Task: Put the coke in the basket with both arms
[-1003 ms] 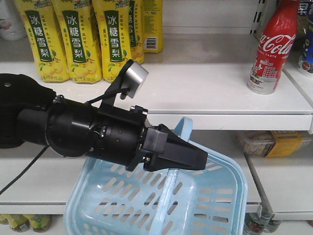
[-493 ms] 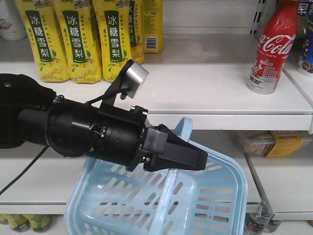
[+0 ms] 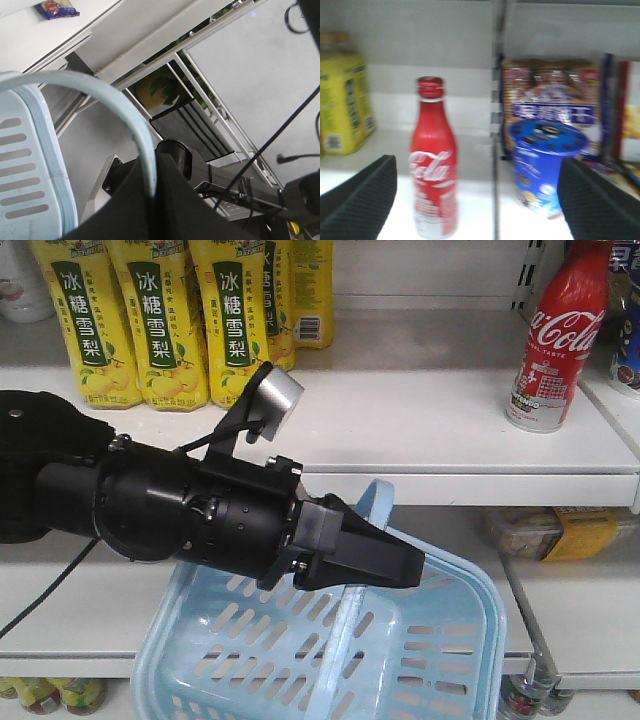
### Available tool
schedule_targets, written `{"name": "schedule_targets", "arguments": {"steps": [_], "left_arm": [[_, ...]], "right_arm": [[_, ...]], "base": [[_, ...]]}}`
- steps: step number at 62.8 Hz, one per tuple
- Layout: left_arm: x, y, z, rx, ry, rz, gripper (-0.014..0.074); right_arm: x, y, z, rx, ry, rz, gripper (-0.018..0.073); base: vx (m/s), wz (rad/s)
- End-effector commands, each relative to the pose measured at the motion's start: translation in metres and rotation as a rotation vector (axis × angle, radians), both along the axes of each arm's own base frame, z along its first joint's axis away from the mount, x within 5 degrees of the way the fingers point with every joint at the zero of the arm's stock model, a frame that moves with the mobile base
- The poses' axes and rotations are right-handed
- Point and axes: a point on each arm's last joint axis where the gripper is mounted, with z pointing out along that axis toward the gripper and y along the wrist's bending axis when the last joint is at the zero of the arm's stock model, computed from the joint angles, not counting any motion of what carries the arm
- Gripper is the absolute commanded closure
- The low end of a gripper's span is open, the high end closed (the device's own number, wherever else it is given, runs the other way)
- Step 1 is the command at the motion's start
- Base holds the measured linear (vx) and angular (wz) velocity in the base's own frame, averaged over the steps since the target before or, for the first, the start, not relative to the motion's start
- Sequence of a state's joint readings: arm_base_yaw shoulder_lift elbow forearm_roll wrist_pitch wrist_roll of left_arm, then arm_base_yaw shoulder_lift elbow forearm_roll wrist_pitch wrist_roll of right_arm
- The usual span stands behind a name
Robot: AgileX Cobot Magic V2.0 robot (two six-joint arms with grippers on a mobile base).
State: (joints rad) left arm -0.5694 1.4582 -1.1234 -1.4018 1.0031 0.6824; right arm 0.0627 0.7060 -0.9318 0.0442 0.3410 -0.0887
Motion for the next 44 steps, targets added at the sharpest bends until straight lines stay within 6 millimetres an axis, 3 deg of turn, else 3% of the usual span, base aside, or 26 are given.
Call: {"name": "schedule_targets", "arguments": {"steps": [1, 10, 44], "left_arm": [[-0.007, 0.003, 0.028, -0.108, -0.032, 0.015, 0.0602], [-0.007, 0.003, 0.028, -0.108, -0.032, 0.015, 0.0602], [-0.007, 0.003, 0.028, -0.108, -0.032, 0.014, 0.0602]], "right_arm": [[0.013, 0.013, 0.024, -0.047, -0.052, 0.094, -0.0028], [0.035, 0.026, 0.029, -0.043, -0.068, 0.156, -0.002], [0.124, 0.039, 0.032, -0.003, -0.093, 0.118, -0.0014]], "base": [[0.0, 0.0], [0.0, 0.0], [0.0, 0.0]]}}
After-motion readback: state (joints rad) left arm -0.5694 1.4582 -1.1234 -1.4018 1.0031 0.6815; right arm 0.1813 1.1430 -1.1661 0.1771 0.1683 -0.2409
